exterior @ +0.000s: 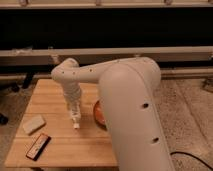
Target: Place the bottle in the ceramic bowl
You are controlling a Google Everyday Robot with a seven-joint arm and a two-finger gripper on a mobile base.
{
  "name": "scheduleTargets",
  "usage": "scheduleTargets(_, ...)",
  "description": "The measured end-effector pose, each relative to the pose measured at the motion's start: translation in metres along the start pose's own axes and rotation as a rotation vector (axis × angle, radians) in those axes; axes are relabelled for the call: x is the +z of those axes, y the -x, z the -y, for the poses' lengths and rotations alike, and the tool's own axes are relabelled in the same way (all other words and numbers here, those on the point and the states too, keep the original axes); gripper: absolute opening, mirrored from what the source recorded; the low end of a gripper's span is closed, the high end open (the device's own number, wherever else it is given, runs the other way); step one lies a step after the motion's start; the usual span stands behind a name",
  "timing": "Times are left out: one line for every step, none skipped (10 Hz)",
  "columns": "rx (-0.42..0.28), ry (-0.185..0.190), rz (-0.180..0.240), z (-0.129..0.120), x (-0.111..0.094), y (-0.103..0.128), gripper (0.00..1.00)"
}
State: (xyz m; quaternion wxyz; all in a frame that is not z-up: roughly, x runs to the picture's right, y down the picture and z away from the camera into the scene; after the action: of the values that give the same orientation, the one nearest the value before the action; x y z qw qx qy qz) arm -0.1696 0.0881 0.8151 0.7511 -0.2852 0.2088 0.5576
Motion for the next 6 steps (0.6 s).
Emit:
scheduleTargets(0.015, 0.003, 0.008, 0.005, -0.004, 0.001, 0.00)
scheduleTargets(0.046, 0.006, 0.020, 0.017, -0.009, 0.003, 0.00)
scheduleTargets(0.078, 0.005, 0.027, 0.032, -0.013, 0.004, 0.00)
scheduleTargets(0.108, 0.008, 0.036, 0.045, -0.016, 0.005, 0.00)
scheduleTargets(0.142, 0.007, 0.044, 0.062, -0.020, 0.005, 0.00)
scheduleTargets(0.174, 0.007, 0.049, 0.076, -0.022, 0.003, 0.00)
